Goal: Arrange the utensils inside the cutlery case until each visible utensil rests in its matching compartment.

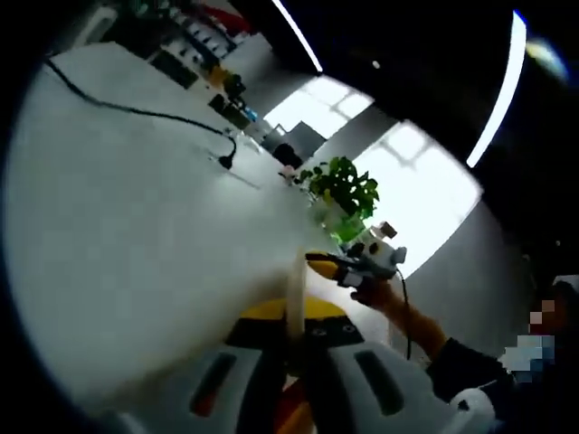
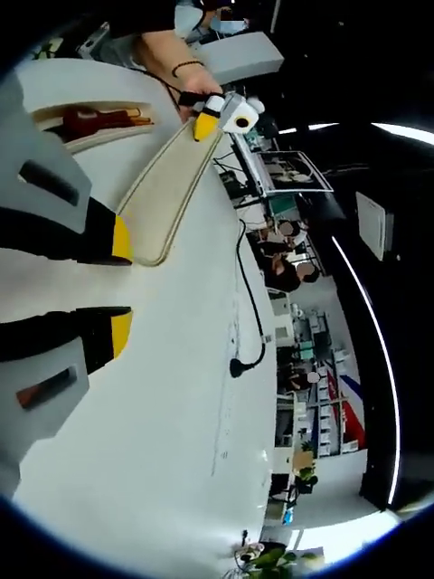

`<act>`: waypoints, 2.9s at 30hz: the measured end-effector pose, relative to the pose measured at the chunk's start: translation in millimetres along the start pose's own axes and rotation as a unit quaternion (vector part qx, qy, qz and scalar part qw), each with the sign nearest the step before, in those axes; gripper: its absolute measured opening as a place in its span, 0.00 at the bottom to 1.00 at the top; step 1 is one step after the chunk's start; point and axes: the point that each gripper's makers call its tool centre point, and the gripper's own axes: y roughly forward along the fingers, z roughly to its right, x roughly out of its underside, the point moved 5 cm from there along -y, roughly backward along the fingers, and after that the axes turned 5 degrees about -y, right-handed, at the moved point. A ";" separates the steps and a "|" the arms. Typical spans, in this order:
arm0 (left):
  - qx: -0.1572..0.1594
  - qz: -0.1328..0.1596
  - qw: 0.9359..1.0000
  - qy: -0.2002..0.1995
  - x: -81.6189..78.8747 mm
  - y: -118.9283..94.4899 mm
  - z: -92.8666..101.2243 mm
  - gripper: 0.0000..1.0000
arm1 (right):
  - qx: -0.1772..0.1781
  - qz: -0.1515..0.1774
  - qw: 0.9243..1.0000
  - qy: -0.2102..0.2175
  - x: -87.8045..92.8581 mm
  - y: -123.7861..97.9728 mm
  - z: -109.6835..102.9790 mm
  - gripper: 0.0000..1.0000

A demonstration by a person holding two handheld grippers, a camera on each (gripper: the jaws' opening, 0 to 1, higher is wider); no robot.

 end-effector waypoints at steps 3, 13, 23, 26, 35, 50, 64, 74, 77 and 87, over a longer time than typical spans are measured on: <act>0.011 0.007 1.000 0.016 -2.3 -1.9 2.3 0.02 | 0.002 0.006 1.000 -0.002 -2.3 -5.4 3.8 0.18; 0.070 0.011 0.952 0.296 1.1 -5.5 30.3 0.02 | -0.015 0.057 0.998 0.015 -39.8 -26.3 -0.9 0.20; 0.076 0.006 0.840 0.538 9.4 -6.6 53.5 0.02 | -0.086 0.064 0.994 -0.034 -67.6 -40.2 -28.9 0.31; 0.105 0.027 0.813 0.572 11.8 -9.0 65.0 0.02 | -0.099 0.059 0.992 -0.043 -70.4 -41.6 -35.5 0.38; 0.121 0.016 0.705 0.699 22.5 -13.4 74.0 0.02 | -0.183 0.039 0.978 -0.095 -67.6 -47.3 -60.1 0.51; 0.142 -0.001 0.570 0.809 24.0 -20.8 94.0 0.02 | -0.256 -0.001 0.936 -0.241 -85.3 -64.4 -105.9 0.97; 0.164 -0.027 0.509 0.844 40.2 -18.5 107.8 0.02 | -0.312 -0.174 0.885 -0.299 -43.8 -44.1 -115.4 0.96; 0.174 -0.029 0.483 0.858 50.5 -24.3 120.9 0.02 | -0.365 -0.233 0.852 -0.296 -23.4 -26.9 -141.0 0.76; 0.170 -0.028 0.475 0.863 50.0 -26.4 122.9 0.02 | -0.372 -0.256 0.840 -0.300 -18.6 -26.6 -143.7 0.68; 0.166 -0.029 0.468 0.867 48.7 -27.5 123.4 0.02 | -0.393 -0.281 0.813 -0.326 -15.0 -25.8 -146.7 0.50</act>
